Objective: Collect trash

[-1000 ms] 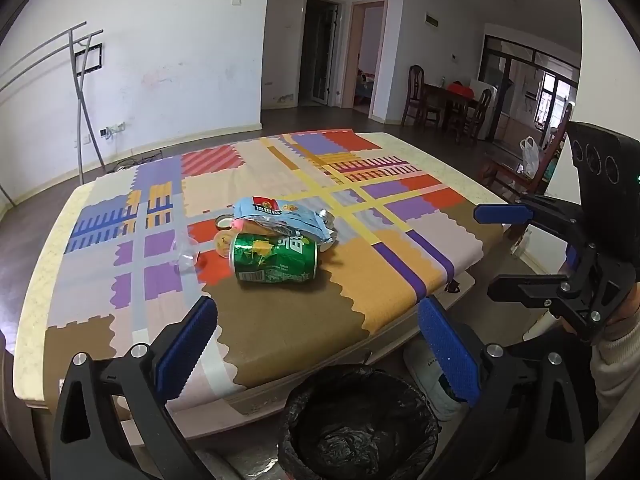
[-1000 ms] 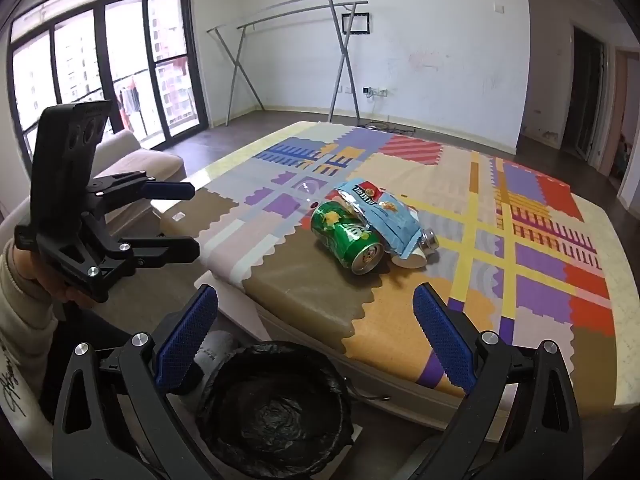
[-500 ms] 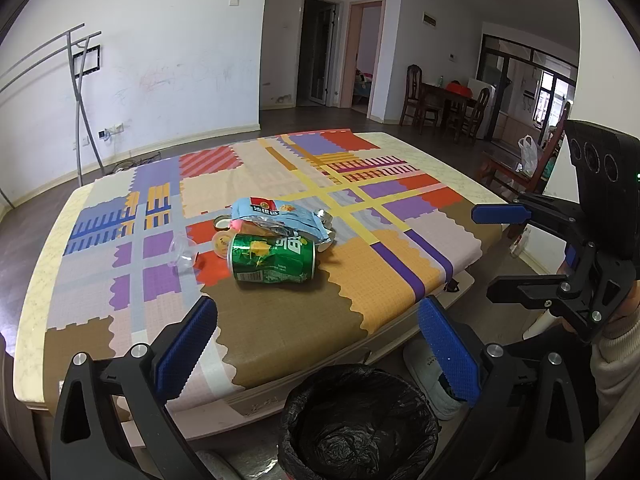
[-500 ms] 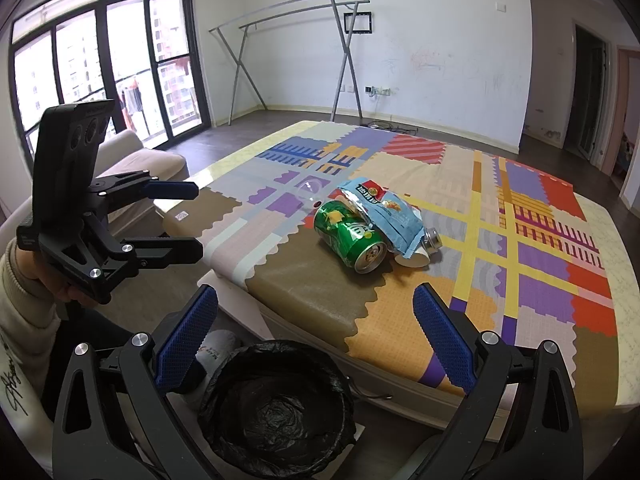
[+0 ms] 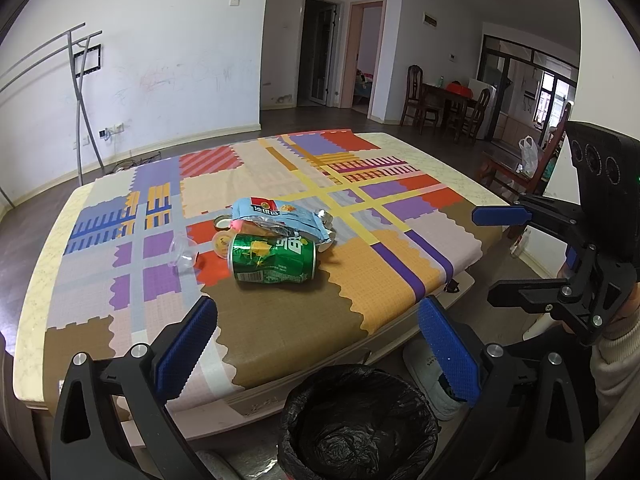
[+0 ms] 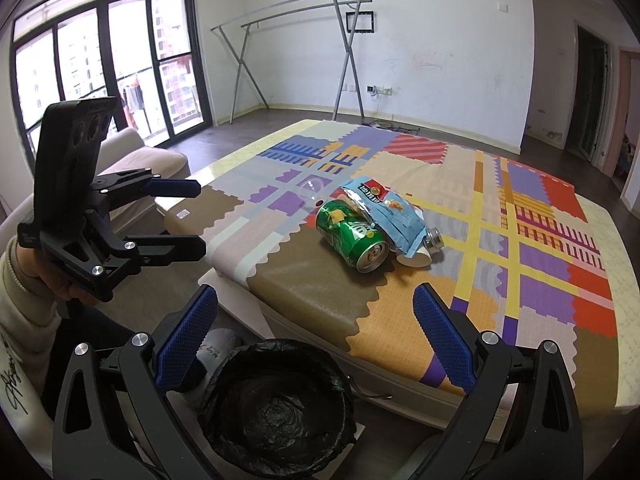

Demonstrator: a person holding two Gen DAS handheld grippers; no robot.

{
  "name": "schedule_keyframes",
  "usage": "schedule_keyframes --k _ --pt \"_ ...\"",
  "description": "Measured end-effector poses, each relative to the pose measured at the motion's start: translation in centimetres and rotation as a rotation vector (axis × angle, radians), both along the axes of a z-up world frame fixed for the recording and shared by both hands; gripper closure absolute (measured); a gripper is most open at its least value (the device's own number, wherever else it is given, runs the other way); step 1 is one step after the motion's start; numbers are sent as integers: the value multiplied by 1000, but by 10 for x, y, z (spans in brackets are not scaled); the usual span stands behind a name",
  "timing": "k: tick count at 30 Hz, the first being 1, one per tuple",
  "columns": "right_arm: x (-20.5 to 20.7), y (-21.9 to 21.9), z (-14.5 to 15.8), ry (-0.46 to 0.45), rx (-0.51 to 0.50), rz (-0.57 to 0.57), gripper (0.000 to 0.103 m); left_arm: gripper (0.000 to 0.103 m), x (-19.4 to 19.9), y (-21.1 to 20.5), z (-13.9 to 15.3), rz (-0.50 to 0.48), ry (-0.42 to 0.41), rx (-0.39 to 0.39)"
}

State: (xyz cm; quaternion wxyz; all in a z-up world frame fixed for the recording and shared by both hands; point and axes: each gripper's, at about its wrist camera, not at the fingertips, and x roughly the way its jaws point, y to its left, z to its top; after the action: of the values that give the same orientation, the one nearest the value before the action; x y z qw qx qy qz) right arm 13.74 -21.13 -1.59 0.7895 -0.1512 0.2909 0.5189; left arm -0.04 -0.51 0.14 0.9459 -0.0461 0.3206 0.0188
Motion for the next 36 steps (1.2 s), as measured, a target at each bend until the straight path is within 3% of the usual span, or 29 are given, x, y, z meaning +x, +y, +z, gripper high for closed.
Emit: schedule_keyframes --k 36 --pt "0 1 -1 -1 -5 -3 4 3 2 1 -7 5 4 -4"
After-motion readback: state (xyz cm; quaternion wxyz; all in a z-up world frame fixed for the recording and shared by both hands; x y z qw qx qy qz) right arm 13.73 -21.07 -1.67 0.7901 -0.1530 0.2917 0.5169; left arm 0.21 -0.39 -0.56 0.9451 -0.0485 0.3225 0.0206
